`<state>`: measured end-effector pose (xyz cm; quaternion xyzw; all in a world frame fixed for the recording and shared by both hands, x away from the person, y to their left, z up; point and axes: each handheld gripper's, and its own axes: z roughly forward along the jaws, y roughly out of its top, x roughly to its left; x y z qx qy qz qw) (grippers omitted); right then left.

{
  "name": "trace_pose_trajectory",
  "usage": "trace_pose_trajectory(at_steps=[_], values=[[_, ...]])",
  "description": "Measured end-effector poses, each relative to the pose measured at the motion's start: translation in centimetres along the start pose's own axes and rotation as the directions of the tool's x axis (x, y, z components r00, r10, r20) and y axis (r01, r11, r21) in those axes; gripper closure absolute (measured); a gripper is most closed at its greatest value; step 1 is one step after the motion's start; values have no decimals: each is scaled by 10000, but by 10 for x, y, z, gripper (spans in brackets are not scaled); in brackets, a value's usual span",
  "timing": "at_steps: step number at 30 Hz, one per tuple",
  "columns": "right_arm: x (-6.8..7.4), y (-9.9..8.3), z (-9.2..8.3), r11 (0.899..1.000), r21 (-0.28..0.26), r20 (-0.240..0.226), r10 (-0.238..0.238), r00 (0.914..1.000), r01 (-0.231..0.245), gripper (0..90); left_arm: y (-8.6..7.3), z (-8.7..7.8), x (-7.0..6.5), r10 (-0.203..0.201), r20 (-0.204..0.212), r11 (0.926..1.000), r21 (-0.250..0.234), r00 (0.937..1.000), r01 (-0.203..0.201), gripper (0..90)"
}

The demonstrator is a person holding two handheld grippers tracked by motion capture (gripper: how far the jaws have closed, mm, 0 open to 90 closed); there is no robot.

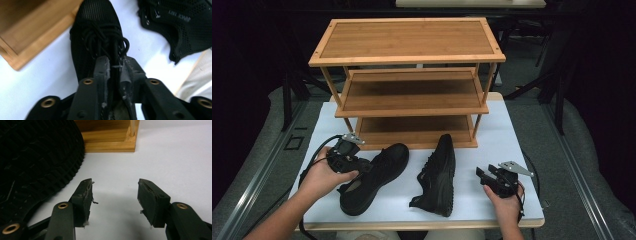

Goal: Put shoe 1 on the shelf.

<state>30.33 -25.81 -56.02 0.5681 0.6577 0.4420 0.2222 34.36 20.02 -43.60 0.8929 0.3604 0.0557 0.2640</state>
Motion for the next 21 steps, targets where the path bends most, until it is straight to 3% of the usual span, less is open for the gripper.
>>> trace_pose_trajectory(at_steps=[3, 8, 12, 15, 21], values=[[-1, -1, 0, 10000, -6, -35, 20, 10000, -20, 452, 2, 0, 1, -26, -322, 9998, 171, 9995, 31, 705], [-1, -1, 1, 9998, -150, -76, 134, 9999, -136, 452, 6, 1, 5, -291, -140, 9975, 643, 9995, 299, 681], [-1, -1, 2, 9999, -73, -85, 136, 9999, -137, 452, 13, 1, 8, -597, -83, 9907, 1221, 9982, 602, 647], [-1, -1, 1, 9999, 51, 0, 122, 9999, -122, 452, 15, 1, 9, -700, -84, 9880, 1376, 9975, 705, 644], [-3, -1, 2, 9996, 13, -133, 267, 9996, -267, 450, 22, 2, 4, -790, -422, 9785, 1875, 9960, 855, 628]])
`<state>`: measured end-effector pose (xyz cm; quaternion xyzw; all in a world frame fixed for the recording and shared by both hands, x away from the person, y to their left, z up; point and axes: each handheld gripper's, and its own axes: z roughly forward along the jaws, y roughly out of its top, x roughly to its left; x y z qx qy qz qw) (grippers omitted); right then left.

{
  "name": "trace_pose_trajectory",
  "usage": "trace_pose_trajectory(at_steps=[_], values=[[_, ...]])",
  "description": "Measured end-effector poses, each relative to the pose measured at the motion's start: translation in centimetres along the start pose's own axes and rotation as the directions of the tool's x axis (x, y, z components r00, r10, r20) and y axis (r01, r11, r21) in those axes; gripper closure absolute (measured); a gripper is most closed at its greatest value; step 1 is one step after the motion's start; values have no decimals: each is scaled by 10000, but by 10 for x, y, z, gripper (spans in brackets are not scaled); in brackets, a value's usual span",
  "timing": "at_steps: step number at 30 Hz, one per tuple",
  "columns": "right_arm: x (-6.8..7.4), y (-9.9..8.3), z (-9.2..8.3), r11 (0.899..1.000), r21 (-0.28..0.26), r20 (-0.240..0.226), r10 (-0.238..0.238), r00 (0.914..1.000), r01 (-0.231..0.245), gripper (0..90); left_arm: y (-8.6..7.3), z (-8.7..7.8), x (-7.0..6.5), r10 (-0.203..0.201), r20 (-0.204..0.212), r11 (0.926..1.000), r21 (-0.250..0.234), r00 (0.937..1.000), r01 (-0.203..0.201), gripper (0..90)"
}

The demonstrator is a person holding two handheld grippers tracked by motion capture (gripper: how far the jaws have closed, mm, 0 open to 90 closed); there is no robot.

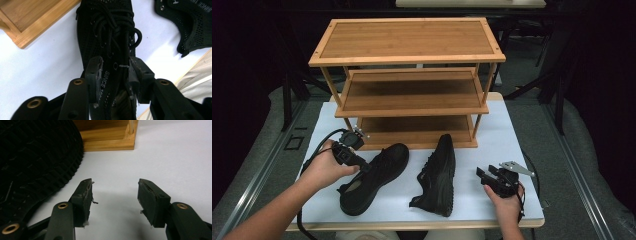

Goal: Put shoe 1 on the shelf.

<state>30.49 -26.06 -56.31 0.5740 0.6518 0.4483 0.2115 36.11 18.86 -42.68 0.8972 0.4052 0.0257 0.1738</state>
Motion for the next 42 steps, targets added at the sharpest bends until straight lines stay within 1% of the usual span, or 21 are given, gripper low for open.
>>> trace_pose_trajectory(at_steps=[3, 5, 6, 8, 10, 11, 13, 14, 17, 19, 20, 22, 24, 25, 31, 32, 33, 38, 39, 40, 42], values=[[-1, 0, 1, 10000, -67, -17, 50, 10000, -50, 450, 2, -1, 0, -87, 78, 10000, 32, 9999, 86, 621], [-1, 0, 0, 10000, -50, -29, 60, 10000, -60, 450, 4, 0, -1, -127, -71, 9999, 105, 9999, 127, 629], [-1, 0, 1, 10000, -48, -32, 68, 10000, -68, 449, 4, 0, -2, -145, -121, 9998, 137, 9998, 146, 618], [-1, 0, 1, 10000, -10, -25, 95, 10000, -95, 449, 5, 2, -2, -102, -126, 9998, 183, 9999, 105, 604], [-1, -1, 1, 9998, -61, -47, 165, 9999, -165, 448, 6, 6, -2, -84, -164, 9992, 385, 9998, 91, 606], [-1, -1, 1, 9998, -84, -49, 180, 9998, -180, 448, 6, 8, -2, -124, -91, 9992, 384, 9999, 128, 607], [-2, -1, 1, 9998, -60, -57, 204, 9998, -204, 446, 8, 11, -1, -252, 65, 9980, 580, 9997, 248, 630], [-2, -1, 1, 9998, -65, -58, 209, 9998, -210, 446, 8, 14, -2, -453, 136, 9970, 634, 9989, 443, 645], [-2, -1, 1, 9997, -33, -89, 245, 9997, -246, 446, 11, 19, -4, -430, 67, 9950, 911, 9991, 422, 690], [-2, 0, 1, 9997, 41, -68, 259, 9996, -259, 446, 12, 21, -5, -521, 89, 9943, 939, 9986, 511, 715], [-2, 0, 1, 9996, 107, -51, 252, 9997, -251, 446, 13, 21, -5, -493, 69, 9939, 992, 9988, 484, 728], [-2, 0, 1, 9997, 48, -68, 259, 9996, -259, 446, 14, 21, -6, -570, 139, 9922, 1122, 9983, 550, 756], [-3, 0, 1, 9996, 8, -112, 280, 9995, -280, 446, 15, 22, -6, -547, 125, 9920, 1144, 9984, 529, 777], [-3, 0, 0, 9995, 118, -73, 277, 9996, -277, 445, 15, 22, -6, -533, 119, 9918, 1173, 9985, 516, 781], [-3, 0, 1, 9995, -41, -118, 316, 9994, -316, 445, 16, 23, -8, -489, 3, 9909, 1253, 9988, 485, 817], [-3, -1, 1, 9995, -47, -120, 319, 9994, -319, 445, 16, 23, -8, -400, -22, 9908, 1294, 9992, 399, 824], [-3, 0, 1, 9994, 71, -106, 333, 9994, -332, 446, 16, 23, -8, -392, -48, 9909, 1289, 9992, 395, 827], [-3, 0, 1, 9993, 70, -117, 358, 9993, -357, 446, 17, 22, -9, -332, -103, 9913, 1273, 9994, 342, 837], [-4, 0, 1, 9993, 73, -118, 377, 9992, -376, 445, 17, 21, -8, -219, -120, 9910, 1316, 9997, 233, 838], [-4, 0, 1, 9993, 73, -118, 377, 9992, -376, 445, 17, 21, -8, -219, -120, 9910, 1316, 9997, 233, 839], [-4, 0, 0, 9992, 161, -108, 367, 9993, -366, 446, 18, 19, -8, -211, -232, 9916, 1267, 9995, 238, 839]])
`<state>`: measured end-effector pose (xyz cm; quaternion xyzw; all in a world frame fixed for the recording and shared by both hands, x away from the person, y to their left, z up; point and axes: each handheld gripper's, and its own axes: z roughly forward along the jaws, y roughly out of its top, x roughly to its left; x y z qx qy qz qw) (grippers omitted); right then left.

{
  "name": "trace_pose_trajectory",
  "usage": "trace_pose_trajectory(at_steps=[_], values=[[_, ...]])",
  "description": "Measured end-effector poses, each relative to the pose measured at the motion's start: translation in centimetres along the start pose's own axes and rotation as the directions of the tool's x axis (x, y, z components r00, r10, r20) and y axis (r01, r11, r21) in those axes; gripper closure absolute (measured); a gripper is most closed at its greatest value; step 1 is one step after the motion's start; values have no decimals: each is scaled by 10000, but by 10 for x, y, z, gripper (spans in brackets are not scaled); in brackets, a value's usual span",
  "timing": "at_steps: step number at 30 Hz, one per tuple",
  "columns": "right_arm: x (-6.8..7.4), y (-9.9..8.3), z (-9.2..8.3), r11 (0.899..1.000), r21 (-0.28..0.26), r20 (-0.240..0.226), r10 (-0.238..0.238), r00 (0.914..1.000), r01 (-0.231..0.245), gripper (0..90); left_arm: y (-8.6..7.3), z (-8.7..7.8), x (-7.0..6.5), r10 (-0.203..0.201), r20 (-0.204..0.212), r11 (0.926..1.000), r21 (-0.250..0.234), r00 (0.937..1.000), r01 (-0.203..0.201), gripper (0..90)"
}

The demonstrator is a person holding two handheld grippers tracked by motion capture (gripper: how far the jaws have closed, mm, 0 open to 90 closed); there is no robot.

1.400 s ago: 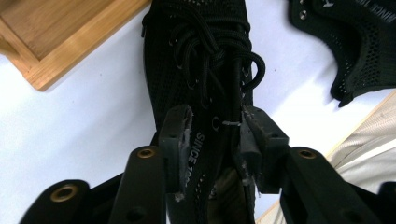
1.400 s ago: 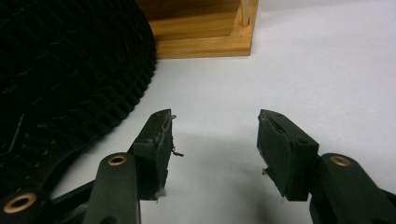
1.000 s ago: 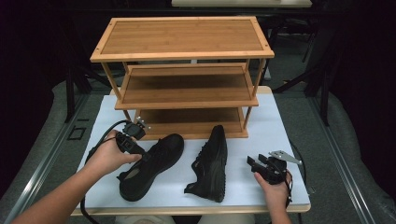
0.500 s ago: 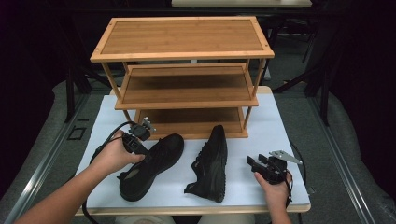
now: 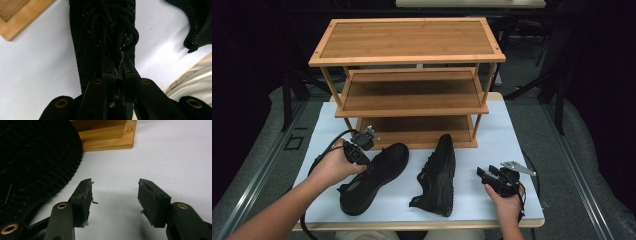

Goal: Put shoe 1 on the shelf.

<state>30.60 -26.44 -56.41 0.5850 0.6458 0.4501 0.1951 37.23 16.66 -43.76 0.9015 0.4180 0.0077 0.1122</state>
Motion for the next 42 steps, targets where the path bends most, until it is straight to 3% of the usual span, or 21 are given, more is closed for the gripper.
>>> trace_pose_trajectory(at_steps=[4, 5, 11, 21, 22, 26, 28, 30, 33, 34, 36, 38, 40, 42], values=[[0, 0, 0, 10000, -4, 23, 41, 10000, -41, 446, 3, -8, 6, -225, 94, 9994, -271, 9997, 227, 840], [0, 0, 0, 10000, -7, 29, 51, 10000, -51, 447, 4, -9, 6, -437, 111, 9983, -381, 9990, 441, 840], [0, 0, 1, 9998, -170, -16, 114, 9999, -114, 447, 18, -15, 12, -596, -149, 9966, -579, 9981, 586, 840], [-1, 0, 0, 9997, -185, -69, 160, 9998, -162, 446, 46, -5, 24, -1193, -478, 9909, -680, 9917, 1160, 840], [-1, 0, 0, 9997, -183, -88, 153, 9998, -155, 446, 50, -3, 26, -1425, -521, 9870, -829, 9884, 1379, 840], [-2, 0, 0, 9997, -192, -101, 163, 9998, -165, 447, 57, 0, 28, -1710, -786, 9780, -1345, 9821, 1595, 839], [-2, 0, 1, 9997, -185, -92, 176, 9998, -177, 447, 59, 0, 28, -1754, -900, 9758, -1482, 9804, 1609, 839], [-2, 0, 1, 9996, -225, -104, 164, 9998, -166, 447, 61, 2, 29, -1716, -1128, 9693, -1969, 9787, 1472, 838], [-2, 0, 1, 9996, -230, -112, 170, 9998, -172, 447, 61, 7, 32, -1912, -1024, 9603, -2252, 9762, 1644, 838], [-2, 0, 0, 9997, -207, -109, 161, 9998, -164, 447, 62, 8, 33, -1942, -975, 9602, -2224, 9761, 1688, 836], [-2, 0, 1, 9997, -200, -111, 160, 9998, -162, 447, 62, 13, 33, -2081, -679, 9523, -2417, 9757, 1863, 838], [-2, 0, 1, 9997, -197, -127, 151, 9998, -154, 446, 62, 14, 32, -2054, -661, 9515, -2469, 9765, 1834, 837], [-2, 0, 1, 9997, -199, -115, 154, 9998, -157, 446, 62, 14, 28, -1819, -916, 9520, -2658, 9790, 1520, 822], [-2, 0, 1, 9997, -186, -112, 152, 9998, -154, 446, 60, 12, 27, -1677, -868, 9508, -2774, 9820, 1378, 801]])
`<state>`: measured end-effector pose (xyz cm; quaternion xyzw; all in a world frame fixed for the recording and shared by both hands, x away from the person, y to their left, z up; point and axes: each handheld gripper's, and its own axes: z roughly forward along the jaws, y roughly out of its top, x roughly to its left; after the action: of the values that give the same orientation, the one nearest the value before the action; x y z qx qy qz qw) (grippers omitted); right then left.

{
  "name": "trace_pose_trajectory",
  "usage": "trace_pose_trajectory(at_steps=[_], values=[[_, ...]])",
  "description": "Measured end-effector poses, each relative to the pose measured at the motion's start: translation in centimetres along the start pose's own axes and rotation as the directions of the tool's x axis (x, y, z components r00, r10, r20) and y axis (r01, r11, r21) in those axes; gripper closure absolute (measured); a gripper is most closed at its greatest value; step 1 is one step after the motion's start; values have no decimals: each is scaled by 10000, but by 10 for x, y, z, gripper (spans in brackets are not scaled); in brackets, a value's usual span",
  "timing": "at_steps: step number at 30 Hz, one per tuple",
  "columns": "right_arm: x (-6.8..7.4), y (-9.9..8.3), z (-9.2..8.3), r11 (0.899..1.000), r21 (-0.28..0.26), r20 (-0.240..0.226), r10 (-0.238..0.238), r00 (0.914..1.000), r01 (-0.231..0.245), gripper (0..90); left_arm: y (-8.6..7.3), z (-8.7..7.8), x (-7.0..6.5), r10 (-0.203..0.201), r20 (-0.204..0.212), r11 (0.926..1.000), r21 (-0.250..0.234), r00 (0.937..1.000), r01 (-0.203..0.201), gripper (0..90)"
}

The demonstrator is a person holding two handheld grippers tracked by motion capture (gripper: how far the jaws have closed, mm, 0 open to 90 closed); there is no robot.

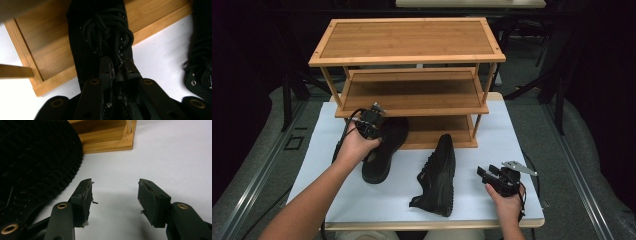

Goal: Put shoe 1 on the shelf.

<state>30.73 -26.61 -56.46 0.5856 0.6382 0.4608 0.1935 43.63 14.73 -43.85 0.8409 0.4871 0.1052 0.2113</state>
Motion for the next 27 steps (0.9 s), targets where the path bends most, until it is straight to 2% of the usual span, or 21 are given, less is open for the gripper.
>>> trace_pose_trajectory(at_steps=[3, 6, 9, 11, 13, 14, 15, 17, 18, 21, 22, 23, 24, 25, 26, 27], values=[[0, 0, 0, 10000, -11, -7, 6, 10000, -6, 446, -2, -7, 1, 94, 266, 9997, -215, 9996, -88, 768], [0, 0, 0, 10000, -20, 6, 17, 10000, -17, 445, -8, -17, 4, 225, 462, 9986, -492, 9987, -202, 695], [0, 0, 0, 10000, -51, 5, 8, 10000, -8, 445, -17, -31, 9, 294, 728, 9947, -1007, 9969, -219, 665], [0, 0, 0, 10000, -53, 4, 8, 10000, -8, 445, -25, -39, 12, 428, 938, 9862, -1635, 9947, -270, 638], [0, 0, 0, 10000, -17, 26, 14, 10000, -14, 445, -38, -48, 14, 660, 1253, 9715, -2344, 9899, -351, 611], [0, 0, 0, 10000, -4, 45, 6, 10000, -6, 445, -44, -51, 15, 835, 1290, 9623, -2681, 9881, -463, 593], [0, 0, 0, 10000, -15, 30, 10, 10000, -10, 445, -51, -54, 15, 982, 1316, 9481, -3137, 9864, -525, 579], [1, 0, 0, 10000, -1, 42, -5, 10000, 5, 445, -62, -58, 15, 1196, 1285, 9284, -3658, 9845, -651, 578], [1, 0, 0, 10000, -5, 28, 11, 10000, -11, 445, -71, -60, 15, 1193, 1273, 9141, -4011, 9847, -589, 579], [1, 0, 0, 10000, -26, 24, 47, 10000, -47, 445, -92, -64, 16, 1260, 1543, 8803, -4728, 9800, -388, 581], [1, 0, 0, 10000, -26, 24, 47, 10000, -47, 445, -92, -64, 16, 1260, 1543, 8803, -4728, 9800, -388, 581], [2, 0, 0, 10000, -26, 24, 37, 10000, -37, 444, -109, -65, 17, 1214, 1645, 8489, -5284, 9789, -164, 581], [2, 0, 0, 10000, -26, 24, 37, 10000, -37, 444, -109, -65, 17, 1214, 1645, 8489, -5284, 9789, -164, 581], [2, 0, 0, 10000, -10, 29, 45, 10000, -45, 444, -116, -65, 17, 1260, 1686, 8333, -5526, 9776, -121, 581], [1, 0, 1, 10000, -26, 17, 55, 10000, -55, 444, -130, -63, 17, 1344, 1557, 7956, -6057, 9786, -129, 574], [1, 0, 0, 10000, 52, 39, 44, 10000, -44, 445, -137, -60, 16, 1372, 1490, 7828, -6221, 9793, -150, 550]])
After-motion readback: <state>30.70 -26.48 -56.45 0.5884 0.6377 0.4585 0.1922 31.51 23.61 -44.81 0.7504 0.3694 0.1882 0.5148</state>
